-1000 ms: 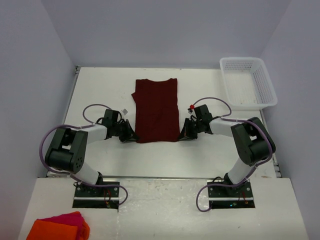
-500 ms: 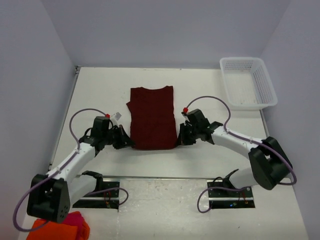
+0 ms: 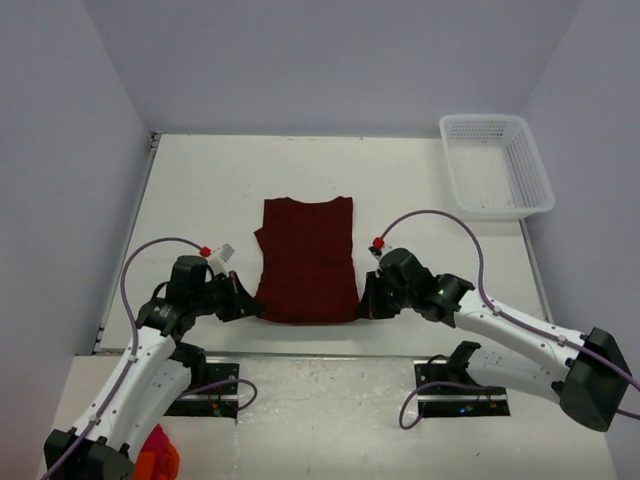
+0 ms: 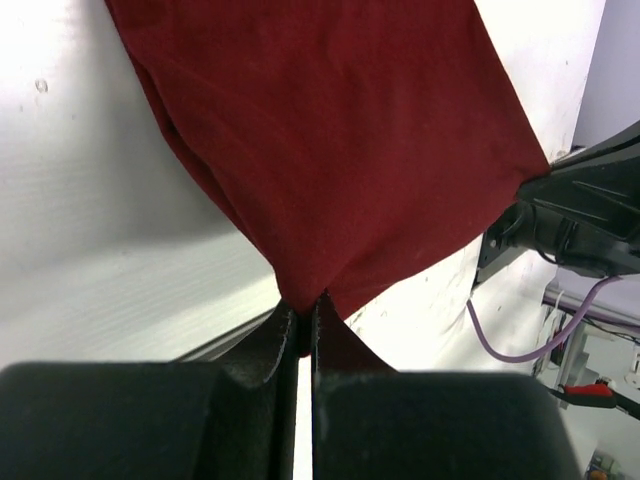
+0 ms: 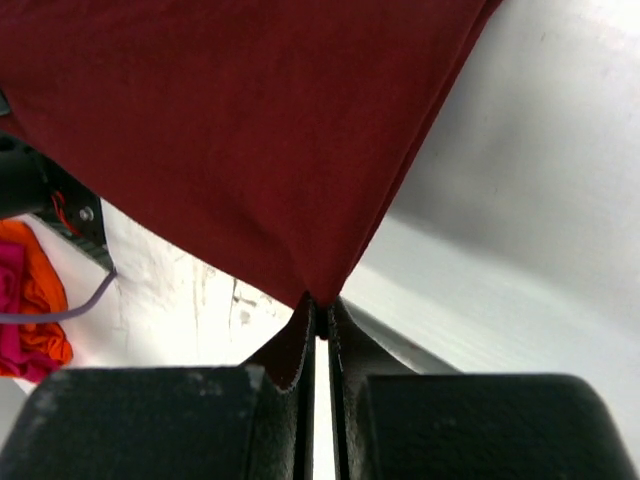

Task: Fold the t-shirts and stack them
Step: Grab one side of the 2/3 rectangular tshirt with both arms, then fold the long partially folded tshirt into a neat square

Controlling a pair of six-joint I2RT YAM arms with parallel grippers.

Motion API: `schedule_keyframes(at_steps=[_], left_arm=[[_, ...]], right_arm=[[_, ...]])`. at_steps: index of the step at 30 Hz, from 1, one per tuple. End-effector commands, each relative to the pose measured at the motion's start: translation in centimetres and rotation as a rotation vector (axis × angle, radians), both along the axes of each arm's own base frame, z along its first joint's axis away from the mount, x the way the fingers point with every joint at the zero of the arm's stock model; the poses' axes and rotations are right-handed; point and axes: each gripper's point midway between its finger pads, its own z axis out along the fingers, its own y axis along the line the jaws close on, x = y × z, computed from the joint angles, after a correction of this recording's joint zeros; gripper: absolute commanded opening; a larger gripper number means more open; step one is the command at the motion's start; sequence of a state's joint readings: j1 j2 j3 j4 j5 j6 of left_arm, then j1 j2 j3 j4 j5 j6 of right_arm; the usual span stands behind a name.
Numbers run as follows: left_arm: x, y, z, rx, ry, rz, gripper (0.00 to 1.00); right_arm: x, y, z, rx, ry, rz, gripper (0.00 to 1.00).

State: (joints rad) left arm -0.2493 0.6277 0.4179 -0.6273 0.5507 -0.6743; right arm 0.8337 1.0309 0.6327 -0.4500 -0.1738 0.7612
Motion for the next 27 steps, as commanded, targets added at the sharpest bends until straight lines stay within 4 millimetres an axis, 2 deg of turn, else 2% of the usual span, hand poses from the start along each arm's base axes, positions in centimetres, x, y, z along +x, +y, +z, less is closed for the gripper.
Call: schedule_keyframes(at_steps=[1, 3, 5, 8, 10, 11, 12, 13, 14, 15, 16, 17, 18, 19, 20, 22, 23, 24, 25, 26, 27], left_arm=[[-1.7, 0.0, -0.2, -0.011, 0.064, -0.009, 0.0], [-1.7, 0.1, 0.2, -0.004, 0.05, -0.009, 0.0], [-0.9, 0.4, 1.1, 0.014, 0.014, 0.002, 0.0], [1.2, 0.1, 2.5, 0.032, -0.034, -0.007, 0.0], [3.4, 0.0, 3.4, 0.055, -0.043, 0.004, 0.0], [4.4, -0.1, 3.8, 0.059, -0.057, 0.007, 0.0], [5.8, -0.2, 4.3, 0.066, -0.088, 0.011, 0.0], [7.6, -0.4, 4.8, 0.077, -0.081, 0.015, 0.0], [8.7, -0.6, 5.1, 0.079, -0.093, 0.014, 0.0], [10.7, -0.7, 6.7, 0.089, -0.143, 0.03, 0.0], [11.9, -0.7, 5.9, 0.106, -0.104, 0.029, 0.0], [12.9, -1.0, 5.9, 0.11, -0.109, 0.021, 0.0], [13.9, -1.0, 6.1, 0.113, -0.107, 0.023, 0.0], [15.6, -1.4, 6.7, 0.109, -0.105, 0.022, 0.0], [16.5, -1.7, 6.8, 0.102, -0.111, 0.016, 0.0], [19.2, -2.0, 7.0, 0.113, -0.118, 0.019, 0.0], [20.0, -2.2, 6.7, 0.115, -0.107, 0.011, 0.0], [21.1, -2.3, 7.6, 0.118, -0.116, 0.007, 0.0], [22.0, -2.5, 6.2, 0.13, -0.08, 0.0, 0.0], [22.5, -2.5, 5.8, 0.133, -0.066, -0.003, 0.0], [23.5, -2.7, 6.4, 0.126, -0.084, -0.002, 0.0]], right_arm=[[-1.3, -1.0, -0.3, -0.039, 0.011, -0.049, 0.0], [-1.5, -1.1, 0.4, -0.034, -0.002, -0.062, 0.0], [-1.6, -1.3, 0.9, -0.046, -0.012, -0.068, 0.0], [0.4, -1.2, 3.5, -0.062, -0.095, -0.11, 0.0], [2.5, -1.5, 3.4, -0.134, -0.124, -0.124, 0.0], [3.8, -0.8, 4.9, -0.119, -0.147, -0.122, 0.0], [4.7, -0.6, 5.0, -0.135, -0.15, -0.125, 0.0], [6.4, -0.9, 4.1, -0.185, -0.143, -0.131, 0.0], [7.9, -0.2, 5.5, -0.163, -0.164, -0.128, 0.0], [9.4, -0.5, 5.5, -0.169, -0.158, -0.143, 0.0], [10.5, -0.3, 4.6, -0.199, -0.154, -0.12, 0.0], [12.0, 0.3, 5.6, -0.186, -0.17, -0.12, 0.0], [13.0, 0.1, 5.5, -0.199, -0.17, -0.127, 0.0], [14.5, -0.6, 5.5, -0.214, -0.181, -0.142, 0.0], [15.6, 0.4, 5.5, -0.191, -0.156, -0.119, 0.0], [18.0, 0.5, 5.2, -0.183, -0.137, -0.117, 0.0], [18.7, 0.6, 5.1, -0.18, -0.135, -0.114, 0.0], [19.5, 0.6, 4.8, -0.182, -0.128, -0.115, 0.0], [20.3, 0.0, 4.6, -0.19, -0.112, -0.121, 0.0], [21.5, 0.4, 5.4, -0.176, -0.132, -0.121, 0.0], [22.5, 0.0, 4.1, -0.185, -0.102, -0.129, 0.0]])
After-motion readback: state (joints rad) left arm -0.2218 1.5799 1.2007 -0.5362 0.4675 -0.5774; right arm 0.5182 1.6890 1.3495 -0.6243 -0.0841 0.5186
